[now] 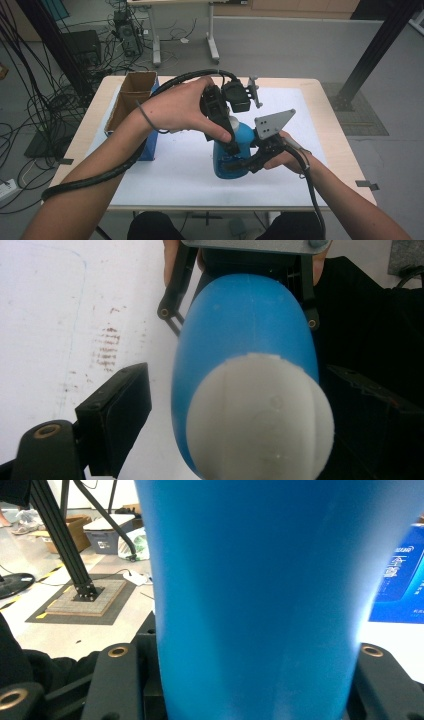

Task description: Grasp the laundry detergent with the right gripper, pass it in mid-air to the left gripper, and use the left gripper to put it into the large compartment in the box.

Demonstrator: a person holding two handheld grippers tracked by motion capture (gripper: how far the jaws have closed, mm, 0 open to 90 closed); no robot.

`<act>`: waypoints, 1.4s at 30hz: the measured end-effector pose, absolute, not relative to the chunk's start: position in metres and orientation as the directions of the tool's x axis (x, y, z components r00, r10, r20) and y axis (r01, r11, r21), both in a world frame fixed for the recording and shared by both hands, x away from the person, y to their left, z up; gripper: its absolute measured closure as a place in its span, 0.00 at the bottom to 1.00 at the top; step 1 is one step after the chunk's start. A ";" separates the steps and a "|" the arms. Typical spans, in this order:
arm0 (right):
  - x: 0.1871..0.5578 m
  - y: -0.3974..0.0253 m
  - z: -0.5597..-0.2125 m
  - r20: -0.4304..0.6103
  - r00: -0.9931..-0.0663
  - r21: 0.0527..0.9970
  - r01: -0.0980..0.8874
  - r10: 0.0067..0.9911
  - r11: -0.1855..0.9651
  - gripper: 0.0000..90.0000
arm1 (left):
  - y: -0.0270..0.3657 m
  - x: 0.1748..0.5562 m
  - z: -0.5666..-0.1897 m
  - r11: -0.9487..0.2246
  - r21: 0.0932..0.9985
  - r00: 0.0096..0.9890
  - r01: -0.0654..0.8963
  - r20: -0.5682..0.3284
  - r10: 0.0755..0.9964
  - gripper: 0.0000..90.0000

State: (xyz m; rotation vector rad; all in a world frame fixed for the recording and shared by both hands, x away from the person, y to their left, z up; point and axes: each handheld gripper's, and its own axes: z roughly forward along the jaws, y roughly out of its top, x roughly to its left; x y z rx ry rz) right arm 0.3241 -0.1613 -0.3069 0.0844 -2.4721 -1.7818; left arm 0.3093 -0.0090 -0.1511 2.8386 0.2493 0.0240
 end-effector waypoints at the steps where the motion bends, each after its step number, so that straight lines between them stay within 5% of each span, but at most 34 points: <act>1: 0.324 -0.161 -0.307 0.045 -0.994 0.949 0.012 -0.098 0.316 0.48 | -0.009 0.309 -0.151 -0.944 0.287 0.986 0.164 -0.009 0.169 0.18; 42: 0.324 -0.160 -0.308 0.045 -0.994 0.947 0.010 -0.102 0.321 0.48 | -0.011 0.308 -0.153 -0.957 0.263 0.991 0.124 0.012 0.132 0.41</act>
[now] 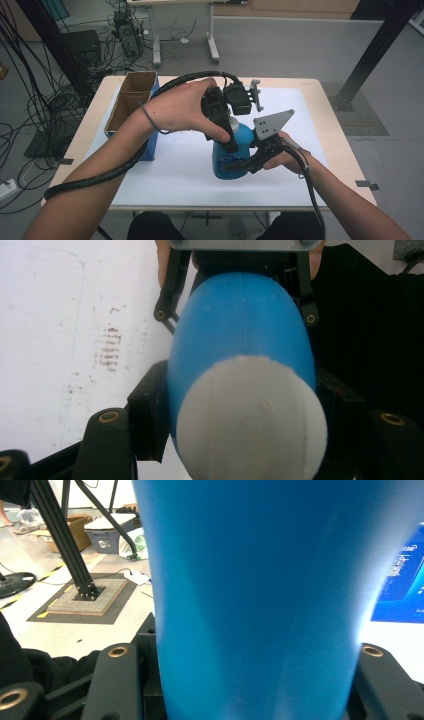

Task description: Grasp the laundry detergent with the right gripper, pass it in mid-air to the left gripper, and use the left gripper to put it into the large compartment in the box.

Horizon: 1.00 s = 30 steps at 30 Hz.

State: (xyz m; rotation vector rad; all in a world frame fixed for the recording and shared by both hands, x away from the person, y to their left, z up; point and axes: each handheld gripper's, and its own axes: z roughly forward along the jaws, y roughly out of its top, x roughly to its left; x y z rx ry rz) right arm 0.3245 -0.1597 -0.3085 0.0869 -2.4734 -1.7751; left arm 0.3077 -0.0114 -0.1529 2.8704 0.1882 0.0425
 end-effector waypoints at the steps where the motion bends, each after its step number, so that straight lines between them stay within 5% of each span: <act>1: 0.325 -0.160 -0.308 0.042 -0.994 0.948 0.008 -0.103 0.319 0.48 | -0.011 0.308 -0.153 -0.957 0.264 0.991 0.123 0.013 0.131 0.41; 30: 0.324 -0.160 -0.309 0.045 -0.994 0.949 0.011 -0.099 0.314 0.48 | -0.013 0.306 -0.154 -0.956 0.262 0.990 0.128 0.019 0.138 0.42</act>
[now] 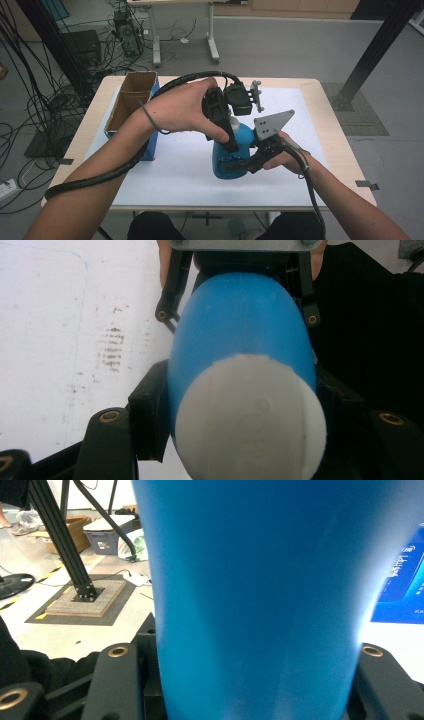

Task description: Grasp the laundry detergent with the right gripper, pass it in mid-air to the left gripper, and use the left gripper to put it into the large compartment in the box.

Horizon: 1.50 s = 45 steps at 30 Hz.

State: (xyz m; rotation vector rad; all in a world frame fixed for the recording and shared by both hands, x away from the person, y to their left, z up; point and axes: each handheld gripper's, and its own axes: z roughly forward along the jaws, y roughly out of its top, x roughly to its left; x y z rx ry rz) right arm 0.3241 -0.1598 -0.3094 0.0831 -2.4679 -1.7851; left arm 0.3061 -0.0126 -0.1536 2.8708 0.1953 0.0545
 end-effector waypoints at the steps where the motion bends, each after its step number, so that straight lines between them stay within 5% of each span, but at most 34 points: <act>1: 0.324 -0.160 -0.309 0.045 -0.994 0.950 0.011 -0.099 0.313 0.48 | -0.013 0.306 -0.154 -0.957 0.262 0.990 0.128 0.021 0.138 0.42; 45: 0.323 -0.155 -0.310 0.044 -0.994 0.947 0.008 -0.104 0.320 0.48 | -0.009 0.305 -0.154 -0.956 0.260 0.989 0.136 0.019 0.146 0.42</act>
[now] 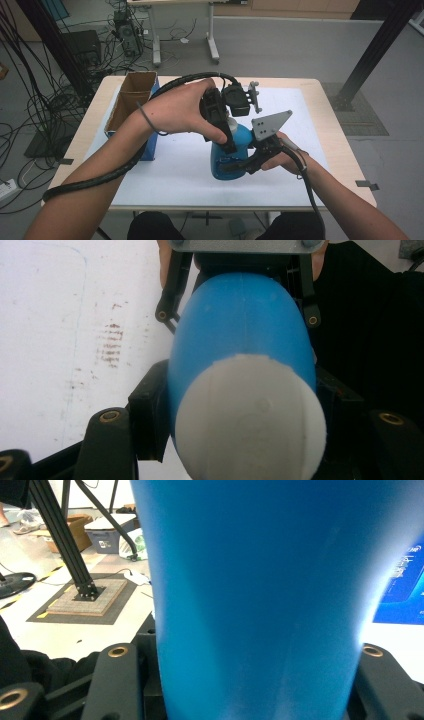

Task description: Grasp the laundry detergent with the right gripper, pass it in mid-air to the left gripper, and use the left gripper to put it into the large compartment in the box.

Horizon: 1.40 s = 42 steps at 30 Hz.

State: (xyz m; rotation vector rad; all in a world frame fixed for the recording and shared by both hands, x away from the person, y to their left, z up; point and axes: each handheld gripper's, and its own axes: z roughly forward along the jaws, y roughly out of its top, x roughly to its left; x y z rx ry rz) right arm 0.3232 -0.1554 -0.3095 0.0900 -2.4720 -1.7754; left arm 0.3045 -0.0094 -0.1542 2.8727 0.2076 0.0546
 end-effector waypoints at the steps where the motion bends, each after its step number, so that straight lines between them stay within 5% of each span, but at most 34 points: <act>1: 0.323 -0.155 -0.309 0.044 -0.994 0.948 0.008 -0.104 0.319 0.48 | -0.009 0.305 -0.154 -0.956 0.262 0.989 0.136 0.020 0.146 0.42; 42: 0.325 -0.158 -0.308 0.039 -0.994 0.951 0.005 -0.101 0.309 0.48 | -0.013 0.304 -0.152 -0.955 0.260 0.987 0.143 0.030 0.156 0.42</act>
